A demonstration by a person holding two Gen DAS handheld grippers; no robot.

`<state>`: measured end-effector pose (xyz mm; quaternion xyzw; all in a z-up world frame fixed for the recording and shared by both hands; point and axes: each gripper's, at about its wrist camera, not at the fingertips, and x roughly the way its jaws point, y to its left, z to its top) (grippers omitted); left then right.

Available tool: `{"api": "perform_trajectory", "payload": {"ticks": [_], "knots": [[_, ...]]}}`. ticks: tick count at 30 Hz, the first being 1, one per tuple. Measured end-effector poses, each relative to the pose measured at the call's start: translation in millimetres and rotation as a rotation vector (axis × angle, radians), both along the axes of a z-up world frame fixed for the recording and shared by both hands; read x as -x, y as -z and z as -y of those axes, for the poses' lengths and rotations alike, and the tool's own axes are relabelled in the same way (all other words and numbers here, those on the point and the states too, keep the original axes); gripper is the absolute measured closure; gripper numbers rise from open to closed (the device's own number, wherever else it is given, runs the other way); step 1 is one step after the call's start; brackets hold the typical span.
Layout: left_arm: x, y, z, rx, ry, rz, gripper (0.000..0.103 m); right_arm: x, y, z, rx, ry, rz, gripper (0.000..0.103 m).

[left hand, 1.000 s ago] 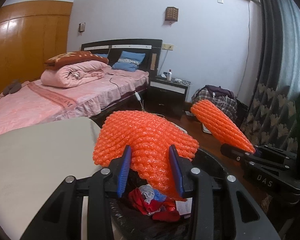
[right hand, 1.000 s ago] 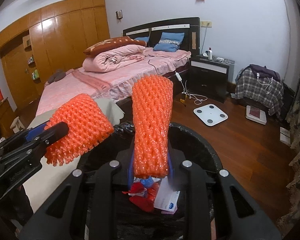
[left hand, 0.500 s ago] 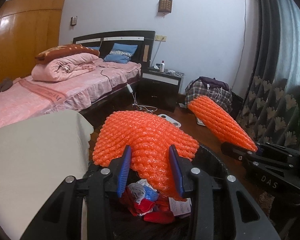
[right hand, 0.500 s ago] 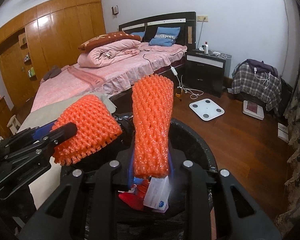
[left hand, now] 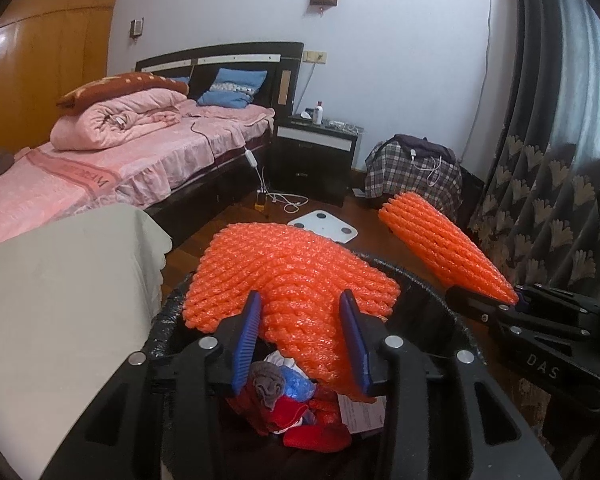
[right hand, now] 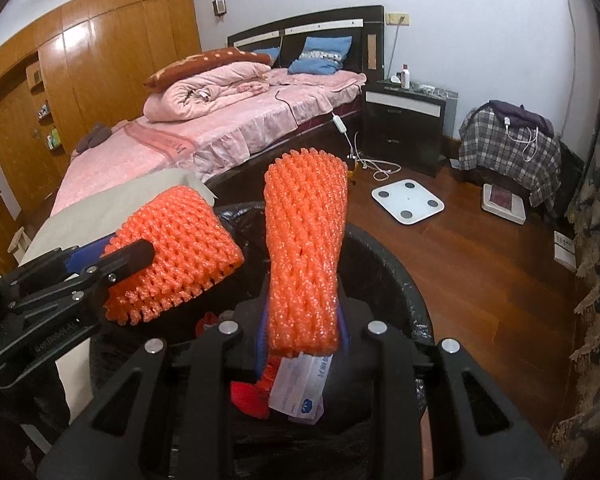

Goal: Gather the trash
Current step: 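Open both tools to drop the orange mesh nets into the bin, then withdraw both open tools upward from the bin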

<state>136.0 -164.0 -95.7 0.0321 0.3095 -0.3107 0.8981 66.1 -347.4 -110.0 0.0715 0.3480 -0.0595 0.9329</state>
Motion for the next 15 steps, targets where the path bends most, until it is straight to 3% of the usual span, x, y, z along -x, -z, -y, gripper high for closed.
{"api": "perform_trajectory", "payload": {"ticks": [3,5,9,15], "knots": [[-3,3,1,-0.004,0.006,-0.01,0.052,-2,7,3,0.003,0.007,-0.011,0.071],[-5,5,1,-0.005,0.009,-0.017,0.043,-4,10,4,0.009,0.012,-0.017,0.061],[-7,8,-2,-0.009,0.004,-0.027,0.036,-5,17,6,0.009,0.02,-0.031,0.049],[-4,4,-18,-0.004,-0.042,-0.005,0.024,-1,14,3,0.03,0.029,-0.02,0.017]]}}
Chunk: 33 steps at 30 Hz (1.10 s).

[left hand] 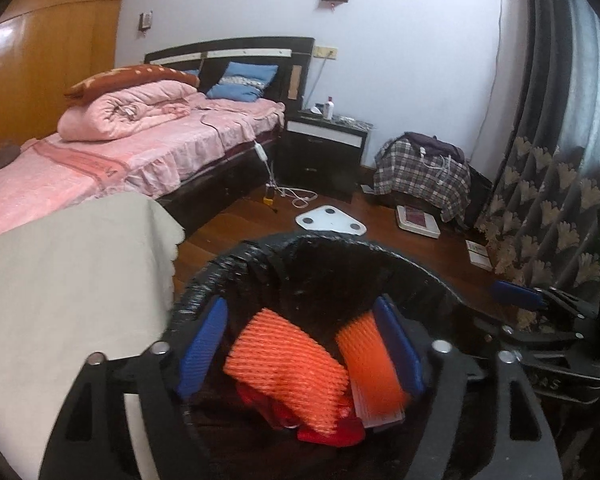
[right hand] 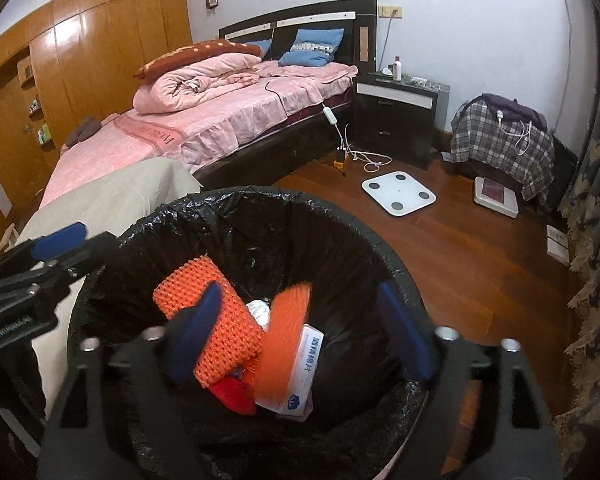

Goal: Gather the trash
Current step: 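Withdraw both open tools upward from the bin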

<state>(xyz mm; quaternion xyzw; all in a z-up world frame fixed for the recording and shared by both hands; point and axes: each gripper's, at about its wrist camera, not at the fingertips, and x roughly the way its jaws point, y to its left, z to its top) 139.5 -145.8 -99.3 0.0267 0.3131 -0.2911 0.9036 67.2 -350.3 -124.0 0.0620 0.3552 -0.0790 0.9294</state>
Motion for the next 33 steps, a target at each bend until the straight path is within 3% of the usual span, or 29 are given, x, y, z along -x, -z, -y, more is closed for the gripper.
{"api": "perform_trajectory", "payload": {"ticks": [4,8,33], "knots": [[3,-7,-15,0.002,-0.038,0.013,0.014,6,-5,-4,0.0,-0.007,0.014,0.009],[10,-15,-31,-0.004,-0.075,0.027,0.006,10,-15,-12,-0.017,-0.02,0.026,0.007],[81,-76,-98,0.004,-0.176,0.124,0.006,63,-92,-75,-0.027,-0.134,0.137,0.006]]}}
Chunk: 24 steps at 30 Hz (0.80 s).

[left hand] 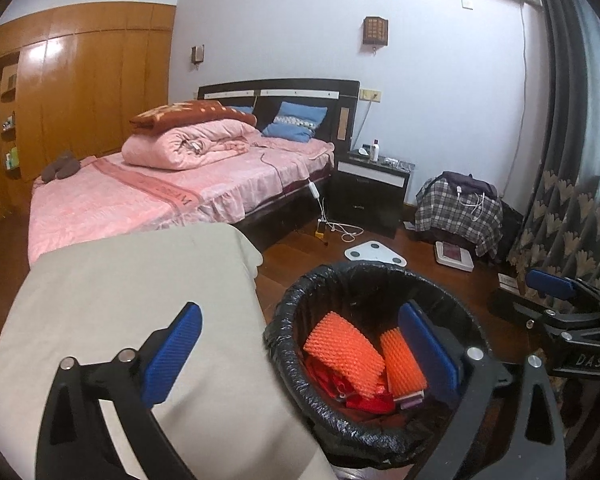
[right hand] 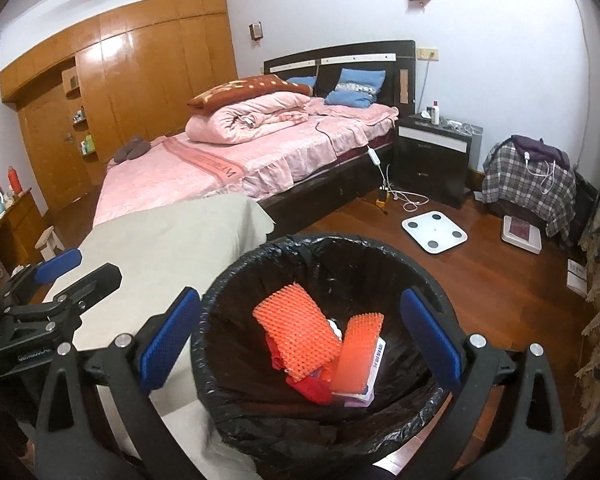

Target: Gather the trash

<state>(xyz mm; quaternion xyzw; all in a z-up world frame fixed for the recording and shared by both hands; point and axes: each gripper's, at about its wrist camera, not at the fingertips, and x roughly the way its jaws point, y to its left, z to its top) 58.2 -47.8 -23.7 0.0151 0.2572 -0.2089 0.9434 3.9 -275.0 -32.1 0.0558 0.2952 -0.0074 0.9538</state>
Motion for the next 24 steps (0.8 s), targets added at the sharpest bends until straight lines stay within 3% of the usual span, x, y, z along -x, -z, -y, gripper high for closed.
{"api": "perform_trajectory", "payload": {"ticks": [24], "knots": [[29,-24,-18,0.005,-0.029,0.055,0.006,13,-21,-22,0.021,-0.041,0.031,0.006]]}}
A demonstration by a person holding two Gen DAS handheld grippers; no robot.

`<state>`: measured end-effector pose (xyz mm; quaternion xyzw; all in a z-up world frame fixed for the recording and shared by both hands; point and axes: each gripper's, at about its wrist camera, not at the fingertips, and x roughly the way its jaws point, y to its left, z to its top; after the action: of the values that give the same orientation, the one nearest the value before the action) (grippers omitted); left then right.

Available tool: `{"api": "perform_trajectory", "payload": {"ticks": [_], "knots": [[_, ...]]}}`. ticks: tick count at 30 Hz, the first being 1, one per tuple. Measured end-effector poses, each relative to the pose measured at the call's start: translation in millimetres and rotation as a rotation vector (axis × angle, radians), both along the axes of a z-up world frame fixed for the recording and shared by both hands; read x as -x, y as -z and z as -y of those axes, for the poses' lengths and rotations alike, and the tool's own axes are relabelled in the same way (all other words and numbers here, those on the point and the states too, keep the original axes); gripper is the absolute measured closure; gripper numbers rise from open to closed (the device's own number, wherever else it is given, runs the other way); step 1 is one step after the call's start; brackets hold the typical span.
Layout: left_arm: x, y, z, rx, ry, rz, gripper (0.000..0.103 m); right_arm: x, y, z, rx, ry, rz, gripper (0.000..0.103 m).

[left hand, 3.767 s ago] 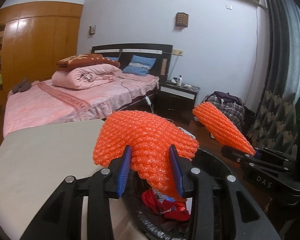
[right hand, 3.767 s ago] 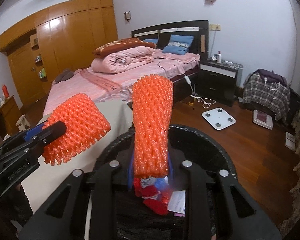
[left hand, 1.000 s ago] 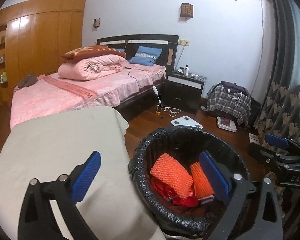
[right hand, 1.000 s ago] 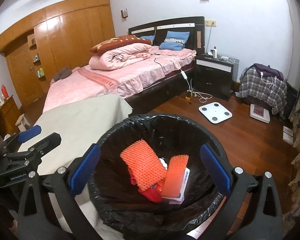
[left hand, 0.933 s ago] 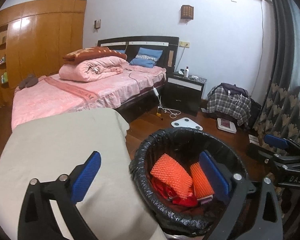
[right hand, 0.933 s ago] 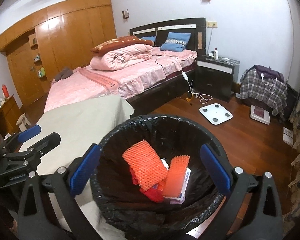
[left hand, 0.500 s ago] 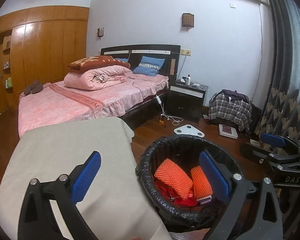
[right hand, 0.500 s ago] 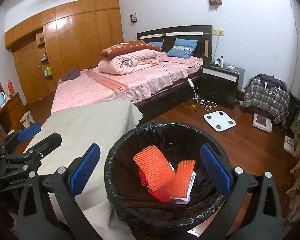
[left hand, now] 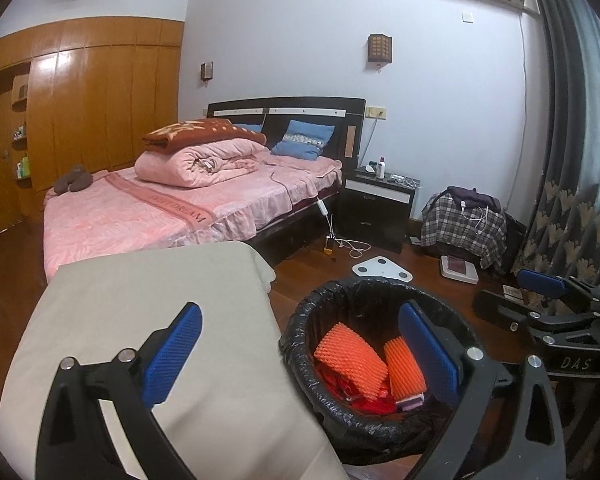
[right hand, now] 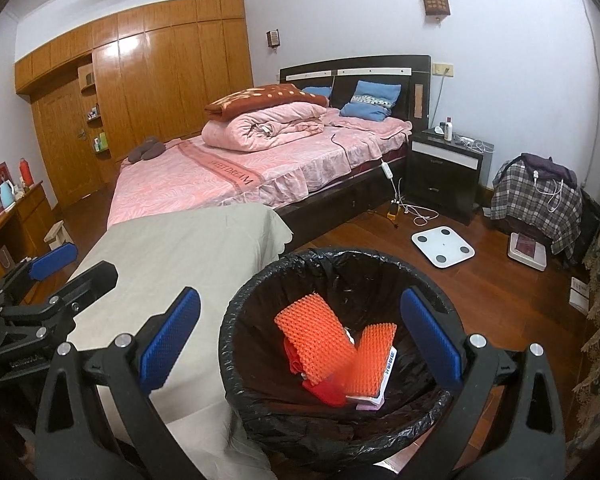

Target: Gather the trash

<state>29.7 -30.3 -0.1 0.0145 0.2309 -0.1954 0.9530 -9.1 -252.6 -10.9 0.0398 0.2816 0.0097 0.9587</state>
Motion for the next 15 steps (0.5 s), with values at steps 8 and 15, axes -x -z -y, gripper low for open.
{"api": "perform_trajectory", "payload": {"ticks": [8,15], "knots": [[0.3,-0.6,-0.6,-0.001,-0.002,0.002,0.006,0.2,0.5,0.1,0.0,0.0,-0.001,0.006],[-0.5,-1.5,-2.8,0.001,-0.005,0.001,0.006,0.2,0.2,-0.4,0.0,0.0,-0.001,0.006]]}}
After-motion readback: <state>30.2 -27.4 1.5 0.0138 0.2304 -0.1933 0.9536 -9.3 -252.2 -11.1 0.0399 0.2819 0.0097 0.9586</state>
